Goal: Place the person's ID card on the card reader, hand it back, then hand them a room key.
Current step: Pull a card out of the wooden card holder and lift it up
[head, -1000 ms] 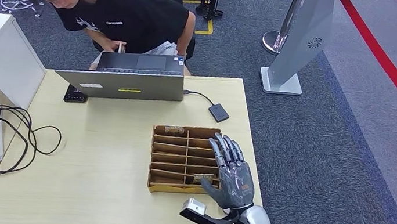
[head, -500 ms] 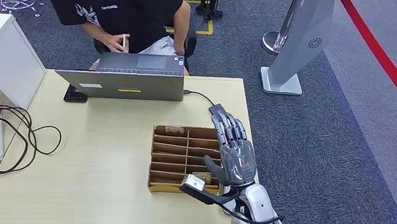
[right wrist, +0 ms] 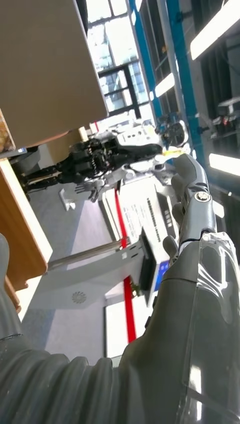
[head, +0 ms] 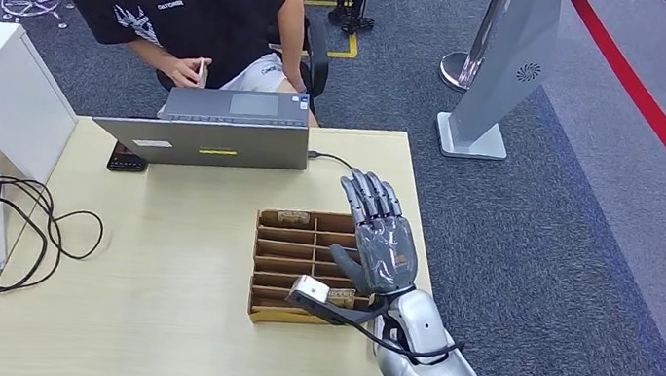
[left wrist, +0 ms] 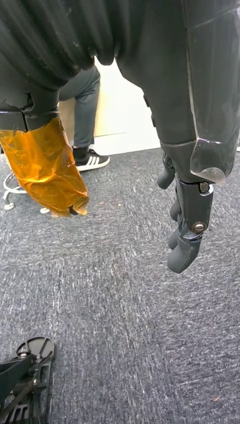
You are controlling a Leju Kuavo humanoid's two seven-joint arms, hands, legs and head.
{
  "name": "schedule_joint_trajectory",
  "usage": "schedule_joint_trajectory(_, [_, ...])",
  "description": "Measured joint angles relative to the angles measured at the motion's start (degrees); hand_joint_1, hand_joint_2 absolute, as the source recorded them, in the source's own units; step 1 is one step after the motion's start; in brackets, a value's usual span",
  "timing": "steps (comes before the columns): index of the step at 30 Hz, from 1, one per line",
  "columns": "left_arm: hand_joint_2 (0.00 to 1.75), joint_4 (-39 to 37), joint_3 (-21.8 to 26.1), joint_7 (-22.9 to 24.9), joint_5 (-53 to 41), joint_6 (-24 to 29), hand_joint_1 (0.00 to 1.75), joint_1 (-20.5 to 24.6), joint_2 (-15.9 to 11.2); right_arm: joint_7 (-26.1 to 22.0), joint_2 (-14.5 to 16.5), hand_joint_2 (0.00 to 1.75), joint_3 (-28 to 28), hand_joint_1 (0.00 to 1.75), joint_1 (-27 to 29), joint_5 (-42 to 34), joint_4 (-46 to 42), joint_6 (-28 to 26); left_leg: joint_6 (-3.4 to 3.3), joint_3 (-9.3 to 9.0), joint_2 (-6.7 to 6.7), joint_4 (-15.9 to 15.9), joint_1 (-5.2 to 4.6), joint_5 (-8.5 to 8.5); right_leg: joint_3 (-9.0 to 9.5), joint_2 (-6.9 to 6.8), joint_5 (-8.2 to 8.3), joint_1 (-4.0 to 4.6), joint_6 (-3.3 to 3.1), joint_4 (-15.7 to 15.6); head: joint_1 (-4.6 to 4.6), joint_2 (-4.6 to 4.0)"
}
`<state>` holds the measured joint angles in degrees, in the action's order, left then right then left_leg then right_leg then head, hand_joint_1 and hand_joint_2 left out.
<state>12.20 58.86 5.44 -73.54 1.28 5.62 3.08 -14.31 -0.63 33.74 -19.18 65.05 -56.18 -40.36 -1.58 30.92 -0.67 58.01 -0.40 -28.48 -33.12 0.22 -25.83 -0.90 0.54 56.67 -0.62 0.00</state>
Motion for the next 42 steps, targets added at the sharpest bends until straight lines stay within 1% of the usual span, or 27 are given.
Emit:
schedule_joint_trajectory(5, [1.75,0.0,0.0,0.4,-0.3,-0.1,0.0,0.3,0.0,1.2,0.2,1.75,0.4,0.0,-1.7,1.6,3.3,0.0,0.0,-0.02,-0.02,0.0,0.0,0.0,0.04,-0.02,0.0,0.0,0.0,0.0,-0.01,0.0])
schedule_joint_trajectory(14, [1.75,0.0,0.0,0.5,-0.7,-0.1,0.0,0.5,0.0,1.0,0.3,1.75,-0.1,0.0,-2.0,2.7,7.2,0.0,0.0,-0.01,-0.02,0.0,0.0,0.0,0.03,-0.01,0.0,0.0,0.0,0.0,-0.01,0.0])
schedule_joint_trajectory(28, [1.75,0.0,0.0,0.5,-0.7,-0.1,0.0,0.5,0.0,-0.6,0.7,1.75,-2.9,0.0,-1.8,3.4,7.8,0.0,0.0,-0.01,-0.02,0.0,0.0,0.0,0.03,-0.01,0.0,0.0,0.0,0.0,-0.01,0.0])
schedule_joint_trajectory(42, [1.75,0.0,0.0,0.5,-0.7,-0.1,0.0,0.5,0.0,-1.1,0.7,1.75,-2.9,0.0,-1.9,2.7,8.7,0.0,0.0,-0.01,-0.02,0.0,0.0,0.0,0.03,-0.01,0.0,0.0,0.0,0.0,-0.01,0.0])
